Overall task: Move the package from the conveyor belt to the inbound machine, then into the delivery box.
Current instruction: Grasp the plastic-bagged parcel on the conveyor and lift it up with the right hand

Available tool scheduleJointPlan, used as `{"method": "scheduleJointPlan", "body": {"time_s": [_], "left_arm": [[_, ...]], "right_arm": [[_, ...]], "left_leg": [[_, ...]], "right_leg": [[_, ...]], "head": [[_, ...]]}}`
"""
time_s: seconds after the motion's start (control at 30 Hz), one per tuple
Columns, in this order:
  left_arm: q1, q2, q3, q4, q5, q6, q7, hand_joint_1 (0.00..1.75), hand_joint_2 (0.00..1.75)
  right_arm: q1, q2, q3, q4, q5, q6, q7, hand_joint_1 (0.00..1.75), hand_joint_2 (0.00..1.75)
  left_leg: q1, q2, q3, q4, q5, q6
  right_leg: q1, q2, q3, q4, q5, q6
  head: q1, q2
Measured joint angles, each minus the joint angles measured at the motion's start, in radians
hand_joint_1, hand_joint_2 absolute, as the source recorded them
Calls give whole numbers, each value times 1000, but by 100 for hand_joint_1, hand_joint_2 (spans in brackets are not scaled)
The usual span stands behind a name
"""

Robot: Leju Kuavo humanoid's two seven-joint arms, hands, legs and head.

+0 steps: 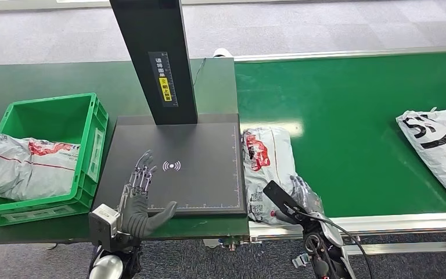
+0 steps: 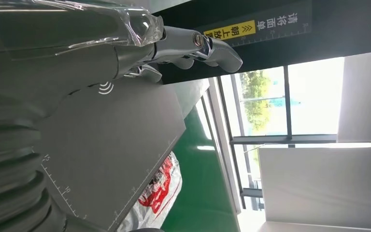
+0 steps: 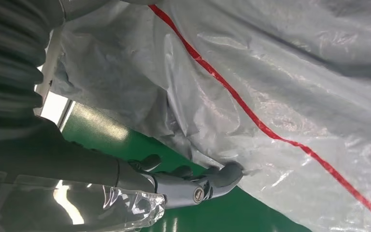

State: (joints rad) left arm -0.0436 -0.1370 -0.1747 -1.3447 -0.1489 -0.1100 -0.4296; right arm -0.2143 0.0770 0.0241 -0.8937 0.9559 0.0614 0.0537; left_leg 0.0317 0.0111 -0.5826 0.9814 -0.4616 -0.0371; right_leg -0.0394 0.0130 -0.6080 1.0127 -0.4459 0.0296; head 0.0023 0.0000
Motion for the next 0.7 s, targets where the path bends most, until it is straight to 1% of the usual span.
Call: {"method": "scheduleJointPlan", "body": {"time_s": [0.07,0.1,0.13,0.2,0.23,0.27,0.43,0.7], "left_arm": [[-2,-1,0,0,1,0,2,0,175],[-3,-2,0,0,2,0,3,0,175],[-4,-3,0,0,4,0,5,0,175],[-7,-4,1,0,9,0,11,0,175],[-8,-5,2,0,10,0,13,0,175],[-10,-5,2,0,11,0,15,0,175],[-28,-5,4,12,13,3,16,0,175],[-41,-5,5,25,13,3,16,0,175]], "right_arm": [[-13,0,3,26,5,2,2,0,175],[-21,0,5,39,8,3,5,5,175],[-30,0,6,54,10,4,9,40,175],[-45,0,8,82,13,5,14,127,175],[-52,1,9,95,14,6,15,166,175],[-58,2,12,109,15,10,12,175,175],[-89,4,28,154,10,40,-38,175,175],[-117,4,43,183,8,44,-51,175,175]], "left_leg": [[0,0,0,0,0,0],[0,0,0,0,0,0],[0,0,1,0,0,0],[0,0,1,0,0,0],[0,0,2,0,0,0],[0,1,3,0,0,0],[0,1,8,0,-2,0],[0,1,12,0,-2,0]], "right_leg": [[0,0,0,0,0,0],[0,0,0,0,0,0],[0,0,0,0,0,0],[0,0,1,0,0,0],[0,0,2,0,0,0],[0,0,2,0,0,0],[0,1,7,0,0,0],[0,1,11,0,0,0]], "head": [[0,0],[0,0],[0,0],[0,0],[0,0],[0,0],[0,0],[0,0]]}}
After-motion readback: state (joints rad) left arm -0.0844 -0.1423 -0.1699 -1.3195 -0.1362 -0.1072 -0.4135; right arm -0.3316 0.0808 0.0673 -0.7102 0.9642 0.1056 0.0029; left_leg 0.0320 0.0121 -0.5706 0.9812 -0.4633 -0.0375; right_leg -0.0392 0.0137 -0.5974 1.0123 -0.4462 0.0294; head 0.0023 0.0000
